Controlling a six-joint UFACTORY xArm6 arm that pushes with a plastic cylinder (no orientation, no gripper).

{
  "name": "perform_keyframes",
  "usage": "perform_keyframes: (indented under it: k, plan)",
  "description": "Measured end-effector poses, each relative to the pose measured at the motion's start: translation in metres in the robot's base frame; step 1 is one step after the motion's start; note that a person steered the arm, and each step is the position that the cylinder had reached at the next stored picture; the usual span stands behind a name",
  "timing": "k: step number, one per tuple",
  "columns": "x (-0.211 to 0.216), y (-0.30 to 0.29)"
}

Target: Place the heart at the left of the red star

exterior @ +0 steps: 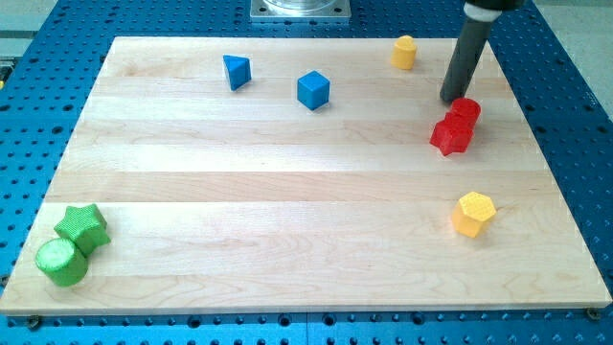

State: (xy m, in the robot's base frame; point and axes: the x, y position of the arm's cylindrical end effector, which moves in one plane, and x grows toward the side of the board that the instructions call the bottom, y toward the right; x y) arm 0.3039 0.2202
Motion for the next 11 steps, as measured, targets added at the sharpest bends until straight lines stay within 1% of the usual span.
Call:
perform_keyframes:
  k: [1, 2, 3, 4, 5, 6, 7, 8, 9, 10, 11]
  plan:
    - [-0.083, 0.046]
    - [-0.112, 0.015]
    - [-0.059, -0.062]
    - [-0.049, -0.057]
    - [-0.084, -0.058]
    - [-0.068, -0.145]
    - [0.016, -0.143]
    - [0.067, -0.097]
    - [0.031, -0.145]
    - [0.059, -0.17]
    - [0.093, -0.131]
